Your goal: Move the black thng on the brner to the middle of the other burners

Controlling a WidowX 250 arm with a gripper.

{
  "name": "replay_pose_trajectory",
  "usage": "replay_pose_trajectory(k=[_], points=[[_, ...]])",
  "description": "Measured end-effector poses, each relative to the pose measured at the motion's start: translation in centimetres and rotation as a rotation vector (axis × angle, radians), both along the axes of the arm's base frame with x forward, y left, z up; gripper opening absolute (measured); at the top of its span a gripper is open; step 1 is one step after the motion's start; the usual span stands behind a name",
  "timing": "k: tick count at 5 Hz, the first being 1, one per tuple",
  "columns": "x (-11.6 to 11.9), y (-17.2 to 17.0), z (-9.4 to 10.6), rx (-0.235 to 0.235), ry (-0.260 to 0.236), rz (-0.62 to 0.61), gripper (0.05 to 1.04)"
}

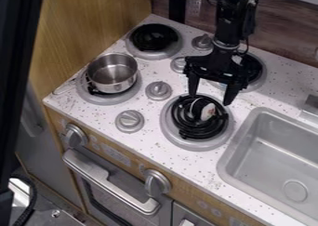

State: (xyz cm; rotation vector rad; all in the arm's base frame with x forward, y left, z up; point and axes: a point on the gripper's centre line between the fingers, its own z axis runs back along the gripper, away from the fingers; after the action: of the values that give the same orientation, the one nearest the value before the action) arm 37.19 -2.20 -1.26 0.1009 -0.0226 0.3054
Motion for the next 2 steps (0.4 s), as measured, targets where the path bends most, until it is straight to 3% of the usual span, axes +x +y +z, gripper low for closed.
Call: replay_pose_trajectory(k=[1, 2], points=[[-0.8, 0.1, -1.5, 0.005, 0.046, 0.002, 0.998], [-0.3, 0.7, -2.9, 0.031, 0.047, 0.006, 0.998]])
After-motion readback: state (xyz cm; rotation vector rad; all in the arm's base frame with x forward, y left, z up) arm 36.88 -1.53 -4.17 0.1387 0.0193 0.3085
